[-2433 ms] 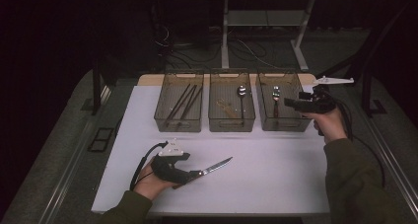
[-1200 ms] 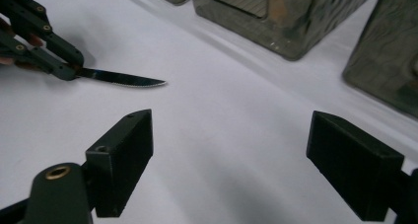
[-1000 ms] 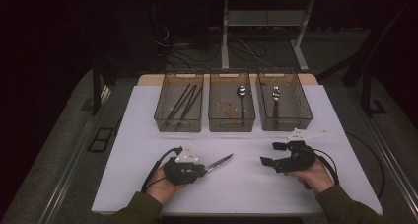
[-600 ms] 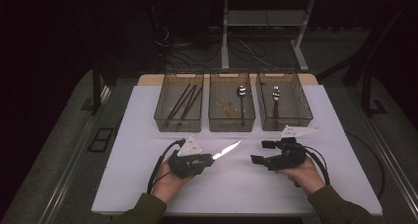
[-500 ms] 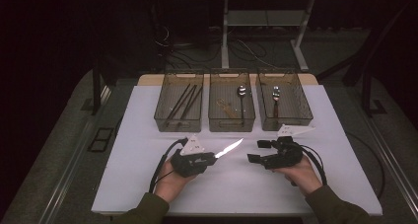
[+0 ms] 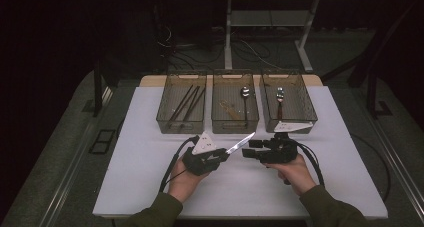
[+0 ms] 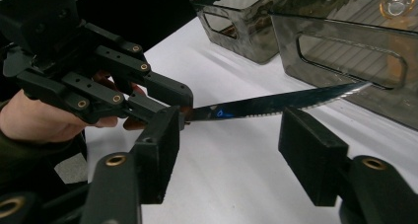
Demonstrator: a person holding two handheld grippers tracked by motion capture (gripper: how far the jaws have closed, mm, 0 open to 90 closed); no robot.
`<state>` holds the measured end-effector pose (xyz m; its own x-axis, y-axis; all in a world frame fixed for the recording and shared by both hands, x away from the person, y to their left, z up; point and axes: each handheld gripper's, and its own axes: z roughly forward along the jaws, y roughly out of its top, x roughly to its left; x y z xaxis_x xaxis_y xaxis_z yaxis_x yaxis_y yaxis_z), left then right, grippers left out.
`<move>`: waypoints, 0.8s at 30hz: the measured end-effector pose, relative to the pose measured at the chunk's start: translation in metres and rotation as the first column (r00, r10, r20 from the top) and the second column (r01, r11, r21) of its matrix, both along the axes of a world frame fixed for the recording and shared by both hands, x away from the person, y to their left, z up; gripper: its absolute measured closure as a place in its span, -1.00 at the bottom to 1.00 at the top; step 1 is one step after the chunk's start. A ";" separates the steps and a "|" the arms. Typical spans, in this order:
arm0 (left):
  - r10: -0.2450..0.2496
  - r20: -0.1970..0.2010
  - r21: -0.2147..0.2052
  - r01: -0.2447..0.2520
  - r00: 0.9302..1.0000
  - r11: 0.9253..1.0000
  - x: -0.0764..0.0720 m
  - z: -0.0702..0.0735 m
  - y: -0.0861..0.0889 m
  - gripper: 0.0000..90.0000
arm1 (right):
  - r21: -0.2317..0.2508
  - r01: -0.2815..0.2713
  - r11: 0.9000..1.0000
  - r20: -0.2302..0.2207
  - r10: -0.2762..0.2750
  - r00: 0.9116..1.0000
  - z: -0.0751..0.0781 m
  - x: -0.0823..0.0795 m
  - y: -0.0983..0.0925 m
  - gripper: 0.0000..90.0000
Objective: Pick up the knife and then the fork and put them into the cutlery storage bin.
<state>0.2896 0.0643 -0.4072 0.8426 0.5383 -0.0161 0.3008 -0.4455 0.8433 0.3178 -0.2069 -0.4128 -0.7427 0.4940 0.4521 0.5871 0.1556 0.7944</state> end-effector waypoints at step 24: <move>0.004 0.027 -0.063 -0.002 1.000 0.998 -0.003 0.003 -0.016 0.71 | 0.102 0.015 0.995 -0.024 -0.013 1.000 -0.002 0.008 0.012 0.64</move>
<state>0.2864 0.0485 -0.4041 0.8414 0.5397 -0.0277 0.2790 -0.3899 0.8776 0.3256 -0.1953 -0.4151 -0.7243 0.4549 0.5181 0.6076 0.0660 0.7915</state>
